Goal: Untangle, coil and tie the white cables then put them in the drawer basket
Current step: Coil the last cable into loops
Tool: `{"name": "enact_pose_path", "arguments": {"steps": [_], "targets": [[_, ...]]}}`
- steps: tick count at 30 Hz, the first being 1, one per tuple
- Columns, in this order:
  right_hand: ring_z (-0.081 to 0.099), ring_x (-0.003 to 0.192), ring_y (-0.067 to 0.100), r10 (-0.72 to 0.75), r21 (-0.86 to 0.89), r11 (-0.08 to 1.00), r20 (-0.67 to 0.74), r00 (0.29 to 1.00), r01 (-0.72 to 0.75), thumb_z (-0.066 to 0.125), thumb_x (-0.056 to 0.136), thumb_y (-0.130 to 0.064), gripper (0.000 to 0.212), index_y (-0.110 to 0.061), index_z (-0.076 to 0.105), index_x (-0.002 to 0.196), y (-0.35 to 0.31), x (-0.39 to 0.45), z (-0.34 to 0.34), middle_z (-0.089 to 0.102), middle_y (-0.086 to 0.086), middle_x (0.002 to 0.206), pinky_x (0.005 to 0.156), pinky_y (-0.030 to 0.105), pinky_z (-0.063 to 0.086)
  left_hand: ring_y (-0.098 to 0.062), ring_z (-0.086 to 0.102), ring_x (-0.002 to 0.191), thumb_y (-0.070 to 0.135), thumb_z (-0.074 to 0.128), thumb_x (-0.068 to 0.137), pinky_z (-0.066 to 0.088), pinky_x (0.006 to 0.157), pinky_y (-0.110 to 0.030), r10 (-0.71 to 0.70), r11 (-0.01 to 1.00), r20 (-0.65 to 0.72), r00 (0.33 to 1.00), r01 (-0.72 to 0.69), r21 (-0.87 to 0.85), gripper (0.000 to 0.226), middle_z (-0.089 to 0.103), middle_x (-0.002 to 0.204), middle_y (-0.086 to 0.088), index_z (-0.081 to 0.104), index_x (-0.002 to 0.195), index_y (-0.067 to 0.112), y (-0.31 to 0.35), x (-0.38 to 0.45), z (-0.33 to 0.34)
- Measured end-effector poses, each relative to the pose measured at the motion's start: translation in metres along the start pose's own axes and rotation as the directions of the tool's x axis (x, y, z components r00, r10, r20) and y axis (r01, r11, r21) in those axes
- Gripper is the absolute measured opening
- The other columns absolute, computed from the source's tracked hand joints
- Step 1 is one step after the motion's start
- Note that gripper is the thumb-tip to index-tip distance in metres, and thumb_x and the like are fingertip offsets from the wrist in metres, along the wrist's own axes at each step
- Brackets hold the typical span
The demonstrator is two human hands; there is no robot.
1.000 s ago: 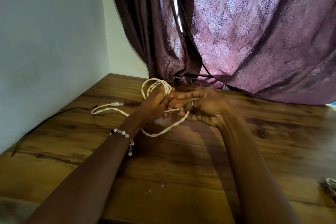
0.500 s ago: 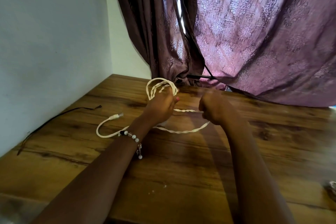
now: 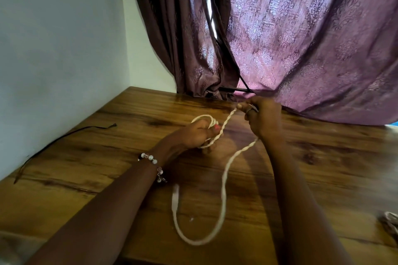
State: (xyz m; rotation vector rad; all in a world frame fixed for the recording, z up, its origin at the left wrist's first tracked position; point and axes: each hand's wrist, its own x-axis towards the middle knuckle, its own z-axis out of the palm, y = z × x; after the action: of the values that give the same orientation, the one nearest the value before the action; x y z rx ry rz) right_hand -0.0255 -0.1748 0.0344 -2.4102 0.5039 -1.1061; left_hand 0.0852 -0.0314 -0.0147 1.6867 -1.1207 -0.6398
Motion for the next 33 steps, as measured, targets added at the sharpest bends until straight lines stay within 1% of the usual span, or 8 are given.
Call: {"name": "enact_pose_path", "arguments": {"steps": [6, 10, 15, 19, 21, 24, 28, 33], "targets": [[0.053, 0.057, -0.016, -0.141, 0.227, 0.960, -0.109, 0.984, 0.163, 0.065, 0.087, -0.008, 0.008, -0.010, 0.072, 0.087, -0.012, 0.000, 0.003, 0.055, -0.029, 0.053, 0.055, 0.001, 0.031, -0.024, 0.054, 0.054, 0.024, 0.041, 0.100, 0.051, 0.052, -0.031, -0.032, 0.882, 0.101, 0.994, 0.075, -0.465, 0.032, 0.058, 0.064, -0.014, 0.060, 0.099, -0.002, 0.007, -0.003, 0.003], [0.054, 0.056, -0.007, -0.141, 0.288, 0.940, -0.163, 0.977, 0.183, 0.068, 0.085, -0.018, 0.007, -0.011, 0.072, 0.086, -0.012, 0.000, 0.007, 0.060, -0.018, 0.065, 0.055, 0.008, 0.035, -0.008, 0.026, 0.038, 0.038, 0.042, 0.093, 0.032, 0.044, -0.019, 0.034, 0.875, 0.190, 0.981, 0.063, -0.480, 0.045, 0.034, 0.050, -0.001, 0.058, 0.100, -0.003, 0.013, -0.005, 0.005], [0.062, 0.059, -0.001, -0.145, 0.394, 0.899, -0.146, 0.979, 0.192, 0.081, 0.072, -0.022, 0.026, -0.024, 0.069, 0.095, -0.010, 0.000, 0.003, 0.069, -0.011, 0.072, 0.059, 0.020, 0.048, -0.005, 0.021, 0.028, 0.017, 0.038, 0.099, 0.019, 0.038, -0.013, 0.140, 0.819, 0.109, 0.984, -0.053, -0.571, 0.034, 0.028, 0.039, 0.003, 0.051, 0.072, 0.001, 0.013, -0.005, 0.005], [0.048, 0.033, 0.008, -0.154, 0.312, 0.936, -0.059, 0.986, 0.164, 0.079, 0.075, -0.015, 0.022, -0.028, 0.069, 0.090, 0.003, 0.003, -0.004, 0.054, -0.010, 0.047, 0.038, 0.018, 0.039, -0.002, 0.021, 0.024, 0.018, 0.034, 0.101, 0.024, 0.038, -0.011, 0.054, 0.712, -0.027, 0.998, -0.057, -0.700, 0.033, 0.028, 0.035, 0.005, 0.045, 0.073, 0.004, 0.006, -0.004, -0.020], [0.048, 0.033, 0.007, -0.099, 0.285, 0.956, 0.077, 0.992, 0.074, 0.075, 0.077, -0.006, 0.019, -0.016, 0.071, 0.093, 0.013, 0.003, -0.003, 0.056, -0.003, 0.050, 0.036, 0.019, 0.040, -0.002, 0.024, 0.023, 0.020, 0.033, 0.101, 0.033, 0.038, -0.013, 0.052, 0.631, -0.061, 0.997, -0.080, -0.771, 0.032, 0.031, 0.034, 0.006, 0.045, 0.074, 0.006, 0.007, -0.006, -0.031], [0.057, 0.047, 0.019, -0.032, 0.183, 0.983, 0.341, 0.940, -0.033, 0.059, 0.081, 0.016, 0.031, 0.003, 0.066, 0.108, 0.020, -0.001, -0.001, 0.065, 0.017, 0.073, 0.046, 0.028, 0.047, 0.000, 0.026, 0.024, 0.024, 0.037, 0.095, 0.032, 0.034, -0.014, 0.079, 0.483, -0.043, 0.996, -0.076, -0.872, 0.029, 0.032, 0.034, 0.008, 0.047, 0.072, 0.009, 0.008, -0.009, -0.040], [0.061, 0.086, 0.034, -0.041, -0.113, 0.990, 0.309, 0.950, 0.080, 0.053, 0.084, 0.011, 0.022, 0.007, 0.067, 0.101, 0.018, -0.001, 0.009, 0.065, 0.025, 0.096, 0.069, 0.025, 0.035, -0.003, 0.015, 0.025, 0.030, 0.035, 0.095, 0.028, 0.030, -0.013, 0.164, 0.404, 0.046, 0.985, -0.024, -0.915, 0.038, 0.034, 0.033, 0.010, 0.054, 0.068, 0.012, 0.007, -0.008, -0.041], [0.049, 0.042, 0.005, -0.003, 0.426, 0.891, 0.352, 0.936, -0.157, 0.044, 0.096, 0.006, 0.024, 0.006, 0.055, 0.117, -0.017, -0.010, 0.030, 0.056, 0.004, 0.069, 0.036, 0.012, 0.035, -0.004, 0.012, 0.028, 0.051, 0.035, 0.090, 0.031, 0.031, -0.013, 0.208, 0.373, 0.174, 0.963, 0.087, -0.924, 0.049, 0.034, 0.031, 0.009, 0.051, 0.059, 0.017, 0.007, -0.008, -0.030]]}}
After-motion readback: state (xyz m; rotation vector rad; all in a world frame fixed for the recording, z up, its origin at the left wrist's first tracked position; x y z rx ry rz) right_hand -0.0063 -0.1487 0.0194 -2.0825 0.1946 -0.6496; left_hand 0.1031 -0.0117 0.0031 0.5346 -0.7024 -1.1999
